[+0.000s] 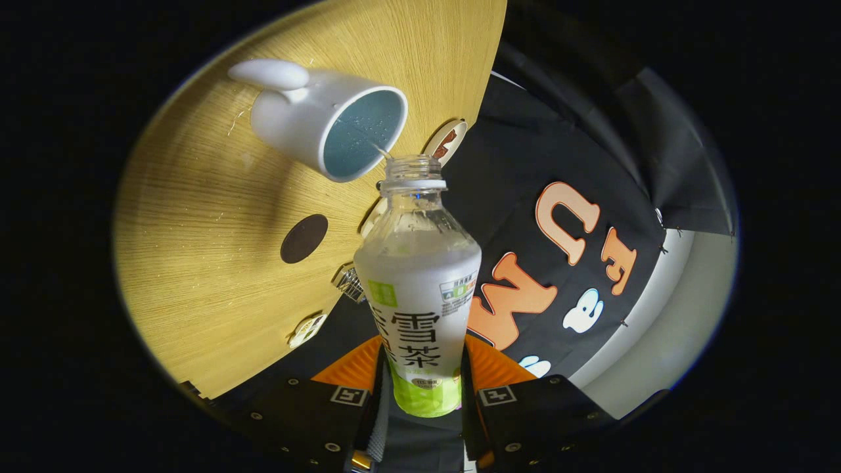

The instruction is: Take the bottle from table, then pour the juice into the cup, finally place the bottle on the coaster

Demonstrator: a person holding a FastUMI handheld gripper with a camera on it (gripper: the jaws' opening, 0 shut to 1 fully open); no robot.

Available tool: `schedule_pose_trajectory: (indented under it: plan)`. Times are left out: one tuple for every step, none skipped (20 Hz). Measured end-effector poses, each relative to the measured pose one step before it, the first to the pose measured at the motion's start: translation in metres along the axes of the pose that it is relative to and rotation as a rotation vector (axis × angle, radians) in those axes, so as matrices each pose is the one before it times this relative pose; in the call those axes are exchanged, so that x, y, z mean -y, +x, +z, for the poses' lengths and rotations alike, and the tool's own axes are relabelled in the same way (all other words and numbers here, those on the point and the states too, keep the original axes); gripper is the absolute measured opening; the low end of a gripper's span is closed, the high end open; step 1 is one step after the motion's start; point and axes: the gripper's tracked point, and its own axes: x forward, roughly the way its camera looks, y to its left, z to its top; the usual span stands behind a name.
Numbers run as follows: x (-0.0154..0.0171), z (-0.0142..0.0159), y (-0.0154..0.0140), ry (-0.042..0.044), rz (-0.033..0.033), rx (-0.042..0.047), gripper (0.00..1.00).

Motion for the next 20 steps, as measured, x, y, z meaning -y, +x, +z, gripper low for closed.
schedule_pose_trajectory:
  plan:
    - [-0.00174, -0.00016, 0.00004, 0.01118, 0.0051, -0.00126, 0.46]
    - [0.00008, 0.00164, 0.0002, 0.01094, -0.00599, 0.00491, 0.46]
    - [-0.00222, 0.0004, -0.00006, 0.00783, 0.00945, -0.00145, 0.47]
    - [-0.00217, 0.00118, -0.00026, 0.00893, 0.00365, 0.00162, 0.47]
    - [-0.00197, 0.00123, 0.00066, 0.01685, 0.001, 0.0014, 0.47]
    - [-0.00275, -0.00075, -0.00149, 0.02565, 0.00842, -0.00431, 0.47]
    - [-0.00171, -0.00159, 0.00024, 0.03498, 0.0024, -0.00914, 0.47]
    - [-0.00171, -0.00053, -0.00093, 0.04867, 0.00019, -0.0104, 0.47]
    - [-0.00497, -0.00163, 0.00039, 0.05642, 0.01218, -0.01039, 0.47]
    - [-0.00442, -0.00064, 0.00039, 0.04707, 0.00778, -0.00504, 0.47]
    - [-0.0036, -0.00037, 0.0013, 0.02744, 0.00277, -0.00289, 0.47]
    - [-0.00285, -0.00148, -0.00102, 0.0204, 0.0061, -0.00381, 0.47]
    - [-0.00362, -0.00194, -0.00016, 0.02802, 0.0059, -0.00129, 0.47]
    - [-0.00419, -0.00128, -0.00147, 0.04061, 0.00892, -0.00054, 0.47]
    - [-0.00368, -0.00209, -0.00011, 0.04514, 0.0118, -0.00778, 0.47]
    - [0.00006, -0.0023, -0.00165, 0.03959, -0.00261, -0.01014, 0.47]
    - [0.00283, -0.00081, -0.00104, 0.04853, -0.00569, 0.00148, 0.47]
    - [-0.00162, -0.00107, -0.00158, 0.06874, 0.01835, 0.00011, 0.47]
    - [-0.00397, -0.00144, -0.00036, 0.07328, 0.02488, 0.00318, 0.47]
    - [-0.00186, -0.00098, -0.0002, 0.0588, 0.02223, 0.00246, 0.47]
